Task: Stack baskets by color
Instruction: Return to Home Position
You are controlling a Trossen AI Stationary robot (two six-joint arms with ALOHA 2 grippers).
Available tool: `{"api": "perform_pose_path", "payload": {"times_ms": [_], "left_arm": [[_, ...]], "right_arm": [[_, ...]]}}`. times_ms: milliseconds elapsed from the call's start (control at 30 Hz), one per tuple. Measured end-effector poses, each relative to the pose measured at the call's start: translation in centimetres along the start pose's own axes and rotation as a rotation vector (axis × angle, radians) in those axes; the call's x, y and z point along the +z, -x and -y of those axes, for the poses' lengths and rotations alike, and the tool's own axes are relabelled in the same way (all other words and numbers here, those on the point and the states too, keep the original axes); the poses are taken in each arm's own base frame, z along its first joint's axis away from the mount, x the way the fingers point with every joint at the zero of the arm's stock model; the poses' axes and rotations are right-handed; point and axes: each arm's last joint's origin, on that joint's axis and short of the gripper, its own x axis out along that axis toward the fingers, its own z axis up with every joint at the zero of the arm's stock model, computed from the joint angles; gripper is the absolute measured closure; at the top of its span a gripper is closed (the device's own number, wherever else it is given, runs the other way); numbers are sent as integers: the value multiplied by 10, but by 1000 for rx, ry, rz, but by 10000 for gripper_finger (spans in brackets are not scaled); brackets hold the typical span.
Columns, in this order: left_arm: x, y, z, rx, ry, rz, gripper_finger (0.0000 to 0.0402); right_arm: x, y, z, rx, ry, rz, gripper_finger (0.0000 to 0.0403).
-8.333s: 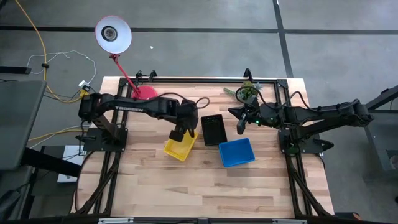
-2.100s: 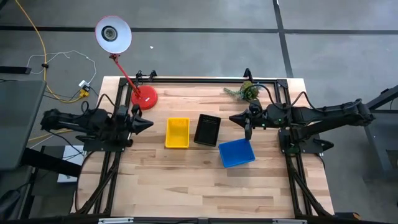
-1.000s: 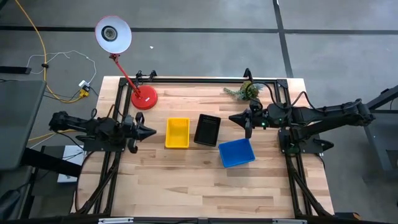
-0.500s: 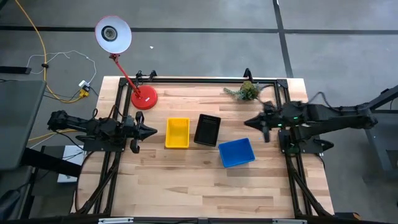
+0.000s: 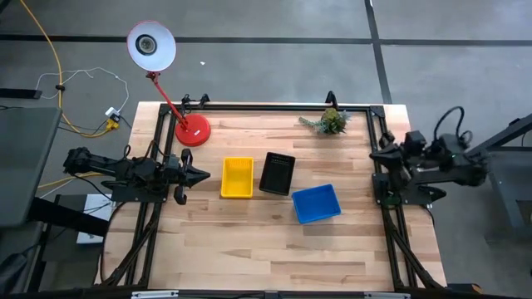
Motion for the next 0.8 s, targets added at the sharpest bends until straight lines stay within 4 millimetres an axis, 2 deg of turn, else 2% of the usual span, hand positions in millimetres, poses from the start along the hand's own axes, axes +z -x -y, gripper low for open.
{"api": "perform_pose_path", "payload": {"times_ms": [133, 233, 533, 800], "left_arm": [[0, 0, 0, 0, 0, 0, 401], [0, 0, 0, 0, 0, 1, 401], [0, 0, 0, -1, 0, 1, 401], [0, 0, 0, 0, 0, 1, 401]], "right_arm": [[-35, -11, 14, 17, -1, 60, 403], [-53, -18, 21, 15, 1, 34, 403], [-106, -24, 43, -54, 27, -118, 403], [-133, -24, 55, -118, 120, -171, 403]]}}
